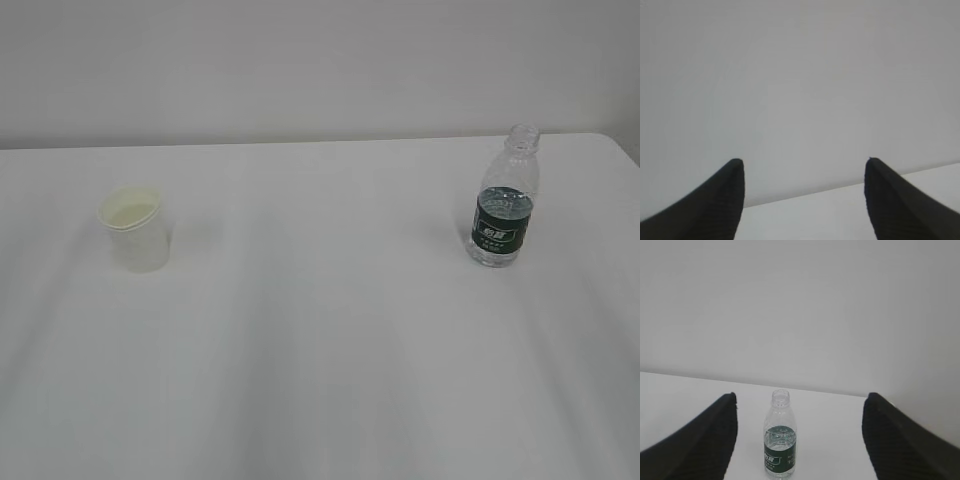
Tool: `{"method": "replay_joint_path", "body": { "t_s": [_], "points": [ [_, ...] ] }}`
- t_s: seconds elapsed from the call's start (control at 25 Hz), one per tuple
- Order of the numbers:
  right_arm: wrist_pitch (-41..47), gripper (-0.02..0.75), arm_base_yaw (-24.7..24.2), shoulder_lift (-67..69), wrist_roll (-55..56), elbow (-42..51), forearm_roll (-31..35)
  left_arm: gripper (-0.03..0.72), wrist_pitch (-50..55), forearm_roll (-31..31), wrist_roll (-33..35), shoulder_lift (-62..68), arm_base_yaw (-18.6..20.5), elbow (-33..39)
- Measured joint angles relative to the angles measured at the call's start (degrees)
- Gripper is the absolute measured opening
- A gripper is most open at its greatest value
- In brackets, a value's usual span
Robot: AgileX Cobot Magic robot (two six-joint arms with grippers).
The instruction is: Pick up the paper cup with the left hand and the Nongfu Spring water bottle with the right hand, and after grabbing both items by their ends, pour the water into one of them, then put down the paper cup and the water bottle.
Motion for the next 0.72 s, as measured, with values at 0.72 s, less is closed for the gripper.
{"method": "replay_joint_path", "body": {
  "t_s": [0.72],
  "points": [
    [28.9, 0.59, 0.0, -14.4, 0.0, -6.8, 0.0, 0.515, 21.9, 0.1, 0.0, -16.3, 0.0, 0.0]
  ]
}}
